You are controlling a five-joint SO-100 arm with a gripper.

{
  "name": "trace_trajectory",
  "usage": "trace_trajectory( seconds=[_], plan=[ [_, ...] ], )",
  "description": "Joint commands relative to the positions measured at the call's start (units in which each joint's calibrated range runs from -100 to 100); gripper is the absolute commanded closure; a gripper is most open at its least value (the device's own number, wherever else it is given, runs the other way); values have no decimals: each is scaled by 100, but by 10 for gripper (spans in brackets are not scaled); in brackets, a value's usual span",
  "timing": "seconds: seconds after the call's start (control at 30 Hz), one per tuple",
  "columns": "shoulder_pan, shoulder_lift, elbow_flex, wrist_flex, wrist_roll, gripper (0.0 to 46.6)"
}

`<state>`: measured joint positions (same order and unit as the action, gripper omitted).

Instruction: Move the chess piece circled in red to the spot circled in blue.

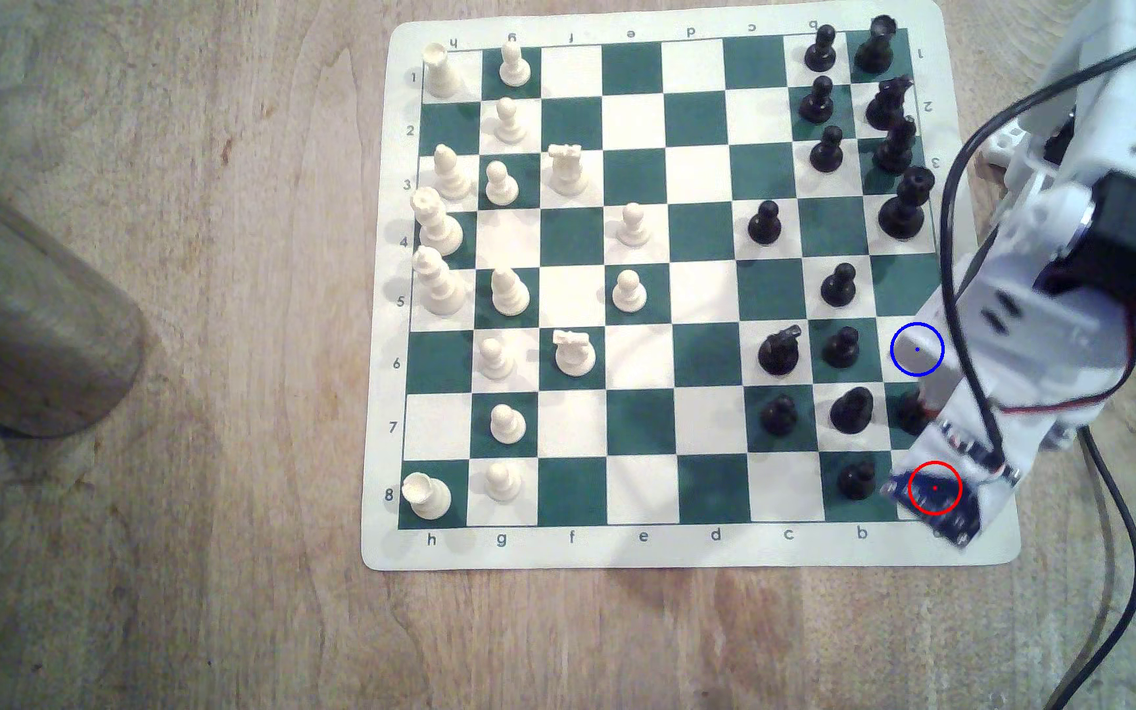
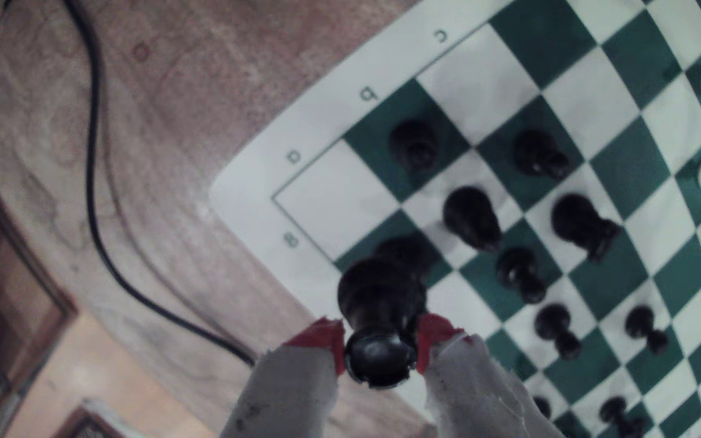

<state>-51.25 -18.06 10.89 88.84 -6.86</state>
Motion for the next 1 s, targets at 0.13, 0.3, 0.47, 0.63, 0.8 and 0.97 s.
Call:
trace_trajectory(
  seconds=[0.13, 0.3, 0.47, 0.63, 0.8, 0.97],
  plan=[
    [491, -1522, 389, 239, 54, 464],
    [530, -2201, 1323, 116, 49, 464],
    [608, -2795, 2284, -97, 34, 464],
    [624, -3008, 2855, -318, 29, 464],
    [616, -3025, 3408, -662, 39, 464],
    [538, -3025, 3934, -1055, 10, 464]
  ],
)
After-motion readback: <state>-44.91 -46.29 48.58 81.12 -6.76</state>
